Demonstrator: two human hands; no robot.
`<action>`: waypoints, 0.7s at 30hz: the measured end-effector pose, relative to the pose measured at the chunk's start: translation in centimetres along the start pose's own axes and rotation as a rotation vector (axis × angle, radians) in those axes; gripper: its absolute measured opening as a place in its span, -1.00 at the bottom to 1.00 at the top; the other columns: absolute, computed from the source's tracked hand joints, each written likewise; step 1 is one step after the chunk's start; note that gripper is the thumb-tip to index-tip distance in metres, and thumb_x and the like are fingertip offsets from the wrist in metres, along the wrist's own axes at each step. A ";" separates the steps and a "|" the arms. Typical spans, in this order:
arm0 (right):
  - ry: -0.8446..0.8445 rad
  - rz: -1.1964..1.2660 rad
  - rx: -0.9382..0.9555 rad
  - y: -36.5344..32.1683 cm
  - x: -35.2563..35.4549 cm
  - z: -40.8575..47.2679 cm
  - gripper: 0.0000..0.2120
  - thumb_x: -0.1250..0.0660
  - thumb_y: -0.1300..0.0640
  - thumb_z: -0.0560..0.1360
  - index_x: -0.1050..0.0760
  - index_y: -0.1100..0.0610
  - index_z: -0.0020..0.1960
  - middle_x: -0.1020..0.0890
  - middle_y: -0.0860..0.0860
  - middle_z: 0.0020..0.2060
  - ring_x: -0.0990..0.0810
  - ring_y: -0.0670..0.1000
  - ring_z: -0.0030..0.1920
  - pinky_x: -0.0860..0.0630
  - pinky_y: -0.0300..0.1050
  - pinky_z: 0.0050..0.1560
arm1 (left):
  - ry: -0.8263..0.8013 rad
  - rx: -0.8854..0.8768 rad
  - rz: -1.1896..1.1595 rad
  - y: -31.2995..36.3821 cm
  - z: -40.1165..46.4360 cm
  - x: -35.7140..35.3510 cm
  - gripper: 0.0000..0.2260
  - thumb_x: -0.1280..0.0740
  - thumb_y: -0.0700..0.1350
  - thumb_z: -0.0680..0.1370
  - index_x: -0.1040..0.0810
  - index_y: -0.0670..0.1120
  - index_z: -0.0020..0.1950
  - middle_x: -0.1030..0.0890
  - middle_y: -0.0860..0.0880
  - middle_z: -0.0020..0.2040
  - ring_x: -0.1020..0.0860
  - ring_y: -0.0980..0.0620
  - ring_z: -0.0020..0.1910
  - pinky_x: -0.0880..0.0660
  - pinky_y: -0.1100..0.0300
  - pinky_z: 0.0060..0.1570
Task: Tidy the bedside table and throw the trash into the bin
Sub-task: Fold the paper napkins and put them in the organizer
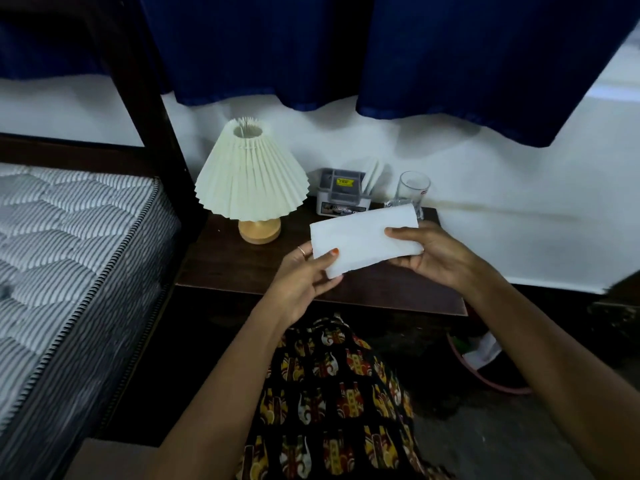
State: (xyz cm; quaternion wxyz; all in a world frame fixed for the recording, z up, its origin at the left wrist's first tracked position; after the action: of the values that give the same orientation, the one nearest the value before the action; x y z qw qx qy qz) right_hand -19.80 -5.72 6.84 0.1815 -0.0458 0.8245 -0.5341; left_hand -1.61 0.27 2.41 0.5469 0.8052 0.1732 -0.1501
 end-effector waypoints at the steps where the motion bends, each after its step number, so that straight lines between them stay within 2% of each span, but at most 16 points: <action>1: 0.008 -0.018 0.010 -0.2 0.1 -0.5 -0.76 -0.33 0.31 0.47 -0.53 0.21 0.12 -0.65 0.08 -0.03 -0.66 -0.01 -0.08 -0.63 -0.17 -0.23 | 0.001 -0.020 0.031 0.5 -0.5 -0.1 -0.79 -0.35 -0.21 0.52 -0.56 -0.05 0.15 -0.64 -0.05 0.13 -0.62 -0.01 0.06 -0.58 0.12 -0.03; 7: -0.003 -0.132 0.055 -0.6 0.2 -2.2 -0.80 -0.31 0.32 0.48 -0.56 0.16 0.08 -0.68 0.05 -0.03 -0.69 -0.04 -0.12 -0.62 -0.19 -0.25 | 0.003 -0.136 0.249 2.8 -2.5 -0.5 -0.81 -0.34 -0.14 0.54 -0.59 -0.06 0.15 -0.66 -0.05 0.09 -0.63 0.02 0.02 -0.58 0.20 -0.13; 14: -0.050 -0.120 0.071 0.0 -0.8 -2.9 -0.76 -0.31 0.33 0.48 -0.54 0.18 0.13 -0.68 0.03 -0.01 -0.69 -0.05 -0.09 -0.59 -0.23 -0.28 | 0.004 -0.197 0.279 4.0 -3.5 -0.2 -0.80 -0.33 -0.20 0.54 -0.59 -0.06 0.14 -0.68 0.01 0.01 -0.64 0.08 -0.03 -0.59 0.21 -0.16; 18: -0.045 -0.017 0.098 -0.3 -0.8 -3.0 -0.80 -0.29 0.37 0.48 -0.56 0.16 0.02 -0.68 0.05 -0.08 -0.70 -0.04 -0.19 -0.55 -0.30 -0.38 | -0.009 -0.220 0.270 4.8 -3.4 -0.1 -0.82 -0.31 -0.27 0.53 -0.60 -0.07 0.07 -0.66 0.04 -0.05 -0.62 0.10 -0.07 -0.57 0.27 -0.21; 21: -0.055 0.087 0.133 -0.6 -0.8 -3.0 -0.71 -0.22 0.45 0.47 -0.61 0.14 -0.19 -0.70 0.10 -0.18 -0.70 0.02 -0.29 -0.54 -0.34 -0.45 | -0.047 -0.244 0.333 5.6 -3.5 -0.2 -0.76 -0.25 -0.35 0.53 -0.64 -0.06 -0.10 -0.64 0.03 -0.07 -0.59 0.10 -0.07 -0.53 0.33 -0.24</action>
State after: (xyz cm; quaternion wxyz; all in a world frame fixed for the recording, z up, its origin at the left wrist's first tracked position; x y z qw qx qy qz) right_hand -20.21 -3.19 8.68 0.2297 -0.0126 0.7832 -0.5777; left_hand 0.87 1.63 8.41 0.6614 0.7469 0.0418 -0.0544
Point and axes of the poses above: each hand's wrist, its own z-axis towards the middle knuckle, its own x-axis out of the back of the hand, y = z × x, the point moved 5 cm from there along z, towards the middle knuckle
